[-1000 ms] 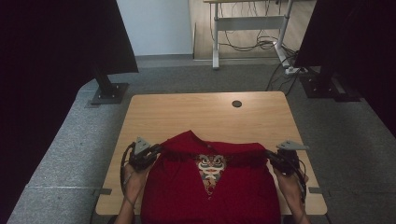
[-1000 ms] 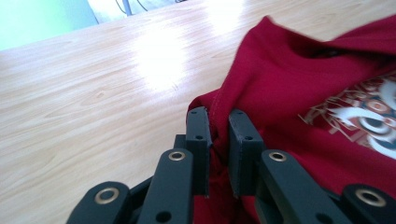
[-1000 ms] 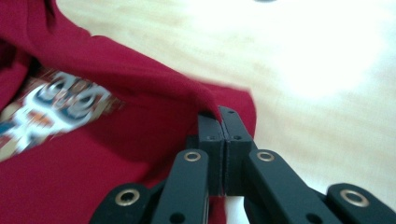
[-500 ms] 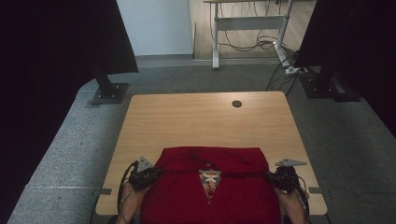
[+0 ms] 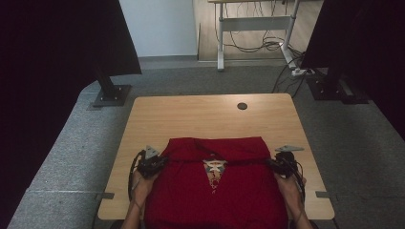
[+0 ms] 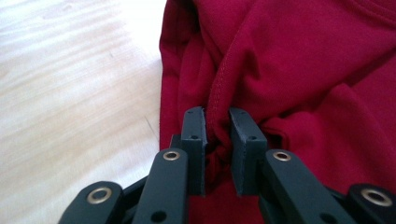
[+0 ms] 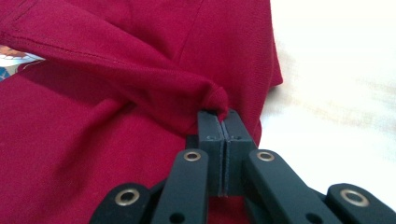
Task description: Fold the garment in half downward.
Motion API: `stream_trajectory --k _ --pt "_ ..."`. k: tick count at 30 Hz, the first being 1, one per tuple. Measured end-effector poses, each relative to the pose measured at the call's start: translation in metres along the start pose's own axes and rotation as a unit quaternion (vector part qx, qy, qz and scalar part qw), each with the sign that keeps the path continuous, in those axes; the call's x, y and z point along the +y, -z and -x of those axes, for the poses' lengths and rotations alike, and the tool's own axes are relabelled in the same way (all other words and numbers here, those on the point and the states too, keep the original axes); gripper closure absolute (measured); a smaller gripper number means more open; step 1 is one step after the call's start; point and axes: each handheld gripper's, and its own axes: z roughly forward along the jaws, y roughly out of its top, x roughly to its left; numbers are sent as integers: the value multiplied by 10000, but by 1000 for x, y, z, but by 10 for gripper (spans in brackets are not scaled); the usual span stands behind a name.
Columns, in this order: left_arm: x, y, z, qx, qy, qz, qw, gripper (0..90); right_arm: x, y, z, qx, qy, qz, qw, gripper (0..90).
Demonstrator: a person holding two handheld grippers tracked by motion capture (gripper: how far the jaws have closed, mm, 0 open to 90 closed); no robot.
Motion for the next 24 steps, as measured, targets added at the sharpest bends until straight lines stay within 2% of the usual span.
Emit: stream_trajectory --k 1,6,7,8,9,10,11,12,13,14,15,16,17,18,19,20,21,22,24 --pt "2 -3 -2 37 50 6 10000 783 7 -7 2 -55 -33 27 10000 886" --pt "9 -11 -5 98 119 -30 9999 784 15 -14 5 -103 -99 31 9999 886" --pt "14 -13 -7 157 154 -125 9997 784 15 -14 5 -103 -99 31 9999 886" --pt "15 -11 -7 272 95 -127 9995 790 17 -15 5 -150 -82 26 9999 886" --pt "15 -7 -8 413 4 -35 9991 798 17 -14 4 -256 -13 28 9997 886" --pt "15 -7 -8 413 4 -35 9991 803 17 -14 4 -256 -13 28 9997 886" --pt "15 1 -9 502 -35 144 9986 803 17 -12 3 -395 87 74 9992 886" --pt "15 1 -9 502 -35 144 9986 805 17 -12 3 -395 87 74 9992 886" --pt "15 1 -9 502 -35 144 9986 805 16 -6 2 -446 141 195 9987 886" --pt "19 25 -9 584 -158 496 9969 805 16 -6 2 -446 141 195 9987 886" --pt "19 25 -9 584 -158 496 9969 804 16 -6 2 -446 141 195 9987 886" --pt "20 38 -7 605 -273 605 9960 804 16 16 -4 -430 255 483 9976 887" --pt "21 47 -5 577 -311 685 9955 802 14 28 -9 -414 349 583 9968 887" --pt "21 47 -5 577 -311 685 9955 801 14 28 -9 -414 349 583 9968 887" --pt "21 47 -5 577 -311 685 9955 801 13 36 -13 -387 364 647 9965 887" --pt "13 73 2 359 -354 724 9961 788 5 56 -21 -275 410 774 9958 886" --pt "13 73 2 359 -354 724 9961 785 5 56 -21 -275 410 774 9958 886" --pt "2 80 8 162 -363 589 9975 782 -4 67 -24 -130 349 723 9967 886" --pt "2 80 8 162 -363 589 9975 778 -7 68 -25 -64 321 679 9972 886"
